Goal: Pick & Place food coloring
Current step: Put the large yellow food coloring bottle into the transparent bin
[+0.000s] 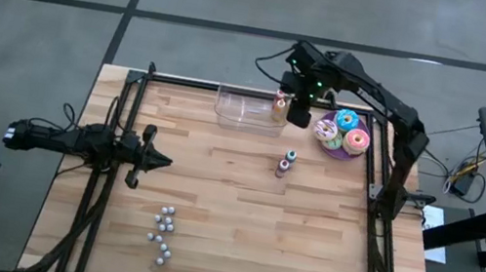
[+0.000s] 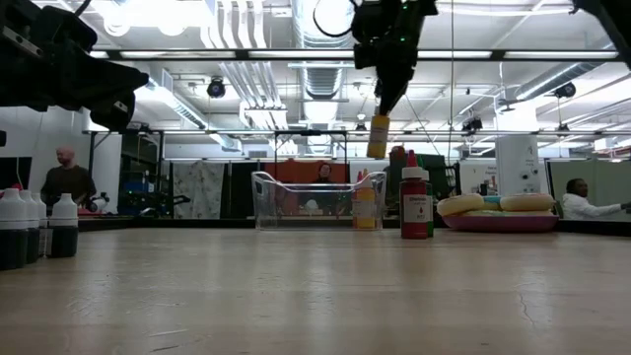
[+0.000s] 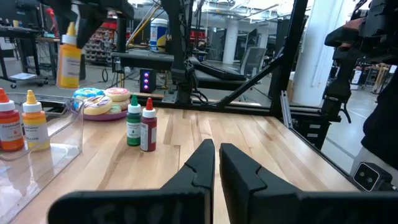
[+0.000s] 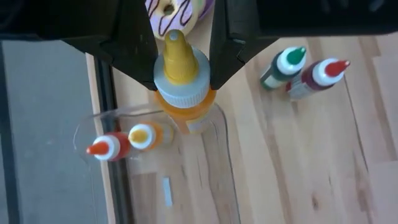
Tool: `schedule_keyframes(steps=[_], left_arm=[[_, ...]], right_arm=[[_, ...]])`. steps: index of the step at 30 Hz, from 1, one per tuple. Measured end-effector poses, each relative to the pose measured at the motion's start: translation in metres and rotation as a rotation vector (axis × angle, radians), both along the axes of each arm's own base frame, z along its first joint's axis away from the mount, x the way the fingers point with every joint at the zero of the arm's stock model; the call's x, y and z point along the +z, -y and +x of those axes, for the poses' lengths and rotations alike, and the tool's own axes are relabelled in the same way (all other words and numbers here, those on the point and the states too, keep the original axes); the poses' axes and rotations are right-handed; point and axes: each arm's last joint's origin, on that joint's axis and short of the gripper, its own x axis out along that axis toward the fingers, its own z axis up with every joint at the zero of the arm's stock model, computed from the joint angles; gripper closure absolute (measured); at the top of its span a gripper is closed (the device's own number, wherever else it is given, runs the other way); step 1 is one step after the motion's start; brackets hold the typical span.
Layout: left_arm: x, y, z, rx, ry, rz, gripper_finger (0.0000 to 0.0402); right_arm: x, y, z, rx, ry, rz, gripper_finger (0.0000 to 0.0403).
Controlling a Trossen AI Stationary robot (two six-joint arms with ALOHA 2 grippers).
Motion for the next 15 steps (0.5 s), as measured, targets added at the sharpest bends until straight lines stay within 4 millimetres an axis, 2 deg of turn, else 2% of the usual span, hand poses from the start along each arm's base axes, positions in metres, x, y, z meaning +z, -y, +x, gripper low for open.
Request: schedule_keyframes(steps=[10, 15], left_arm=[[0.0, 0.0, 0.0, 0.0, 0.0, 0.0, 0.0402], [0.0, 0.0, 0.0, 0.0, 0.0, 0.0, 0.0402]], right_arm=[[-0.026, 0.021, 0.031, -0.007, -0.063, 0.032, 0.0293], [-0.04, 0.027, 0.036, -0.013, -0.095, 0.052, 0.0293]])
